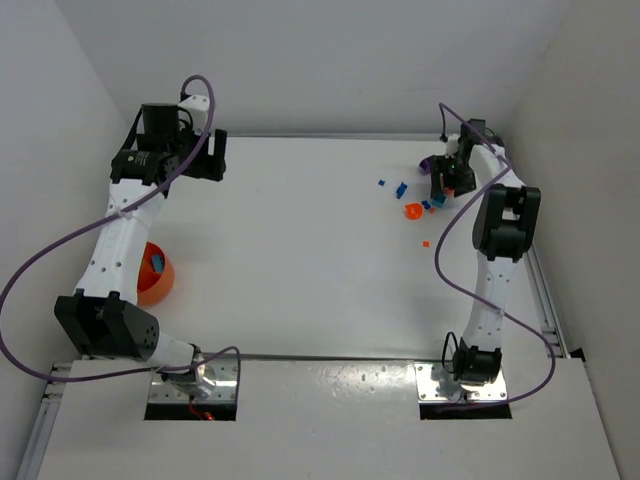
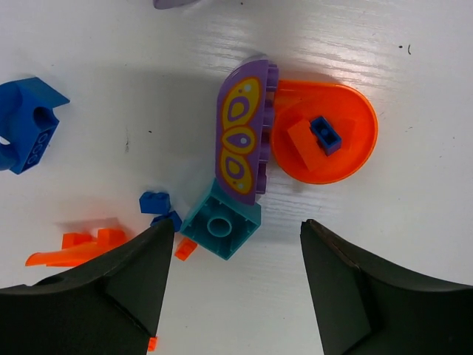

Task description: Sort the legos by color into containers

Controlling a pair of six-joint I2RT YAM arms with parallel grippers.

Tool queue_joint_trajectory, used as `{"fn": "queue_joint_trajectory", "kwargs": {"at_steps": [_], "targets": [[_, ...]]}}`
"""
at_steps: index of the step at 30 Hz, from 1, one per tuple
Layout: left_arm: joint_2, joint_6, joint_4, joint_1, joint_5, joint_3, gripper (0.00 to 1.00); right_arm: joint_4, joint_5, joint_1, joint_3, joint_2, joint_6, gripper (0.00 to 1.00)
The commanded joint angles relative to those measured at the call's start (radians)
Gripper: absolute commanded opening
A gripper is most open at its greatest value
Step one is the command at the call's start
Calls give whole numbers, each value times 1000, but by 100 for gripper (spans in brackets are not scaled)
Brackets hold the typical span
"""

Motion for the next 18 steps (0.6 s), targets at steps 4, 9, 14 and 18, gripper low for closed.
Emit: {"fn": "queue_joint_trajectory", "kwargs": {"at_steps": [4, 9, 14, 18], "targets": [[0, -13, 14, -9, -27, 32, 81, 48, 40, 9, 18, 26, 8, 68], [0, -13, 14, -9, -36, 12, 81, 48, 49, 9, 18, 46, -14, 51], [-12, -22, 23, -9, -36, -19, 81, 37, -10, 9, 18, 22, -47, 26], [-62, -71, 34, 28, 119, -95, 82, -16, -163, 9, -3, -75, -76, 18]]}}
